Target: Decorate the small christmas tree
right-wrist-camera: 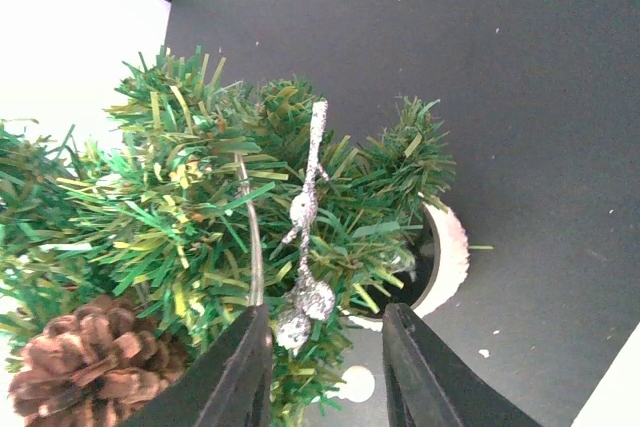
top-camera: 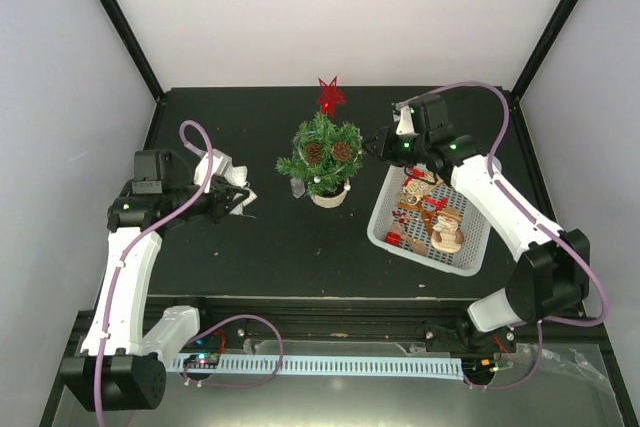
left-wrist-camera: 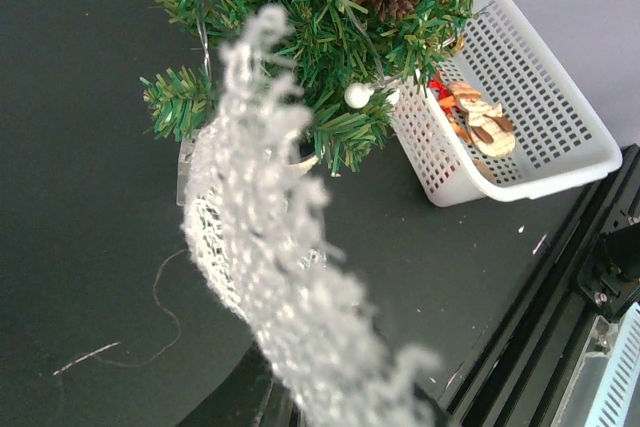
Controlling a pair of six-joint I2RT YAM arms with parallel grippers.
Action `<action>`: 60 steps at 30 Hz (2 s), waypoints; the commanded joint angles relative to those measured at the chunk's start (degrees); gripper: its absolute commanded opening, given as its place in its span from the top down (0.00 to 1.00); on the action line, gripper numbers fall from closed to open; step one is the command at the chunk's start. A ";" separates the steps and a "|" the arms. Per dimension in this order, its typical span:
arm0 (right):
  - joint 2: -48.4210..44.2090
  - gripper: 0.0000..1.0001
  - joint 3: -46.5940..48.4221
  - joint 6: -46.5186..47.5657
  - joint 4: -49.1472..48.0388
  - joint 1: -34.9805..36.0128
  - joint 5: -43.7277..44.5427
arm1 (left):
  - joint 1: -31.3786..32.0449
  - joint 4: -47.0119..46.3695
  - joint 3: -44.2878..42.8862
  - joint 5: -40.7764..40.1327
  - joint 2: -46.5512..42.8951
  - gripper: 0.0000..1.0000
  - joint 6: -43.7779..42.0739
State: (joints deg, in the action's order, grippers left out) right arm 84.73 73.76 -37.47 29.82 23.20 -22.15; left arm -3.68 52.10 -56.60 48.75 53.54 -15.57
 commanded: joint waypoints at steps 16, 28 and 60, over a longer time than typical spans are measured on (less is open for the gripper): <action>-9.09 0.50 -1.13 1.84 2.66 0.32 4.43 | -0.45 -0.42 -0.89 -1.06 -0.83 0.86 0.02; -7.78 0.50 7.71 3.69 13.82 17.71 25.90 | -0.44 -0.43 -1.97 -2.29 -0.21 0.86 0.55; 7.09 0.52 -3.66 -5.90 -14.86 34.39 26.07 | -0.47 -1.20 -1.17 -2.60 -2.08 0.86 0.91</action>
State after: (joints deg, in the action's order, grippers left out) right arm 90.83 71.37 -41.25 22.87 57.17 1.43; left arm -3.75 52.05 -56.49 46.44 52.82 -15.44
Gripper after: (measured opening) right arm 0.488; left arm 0.140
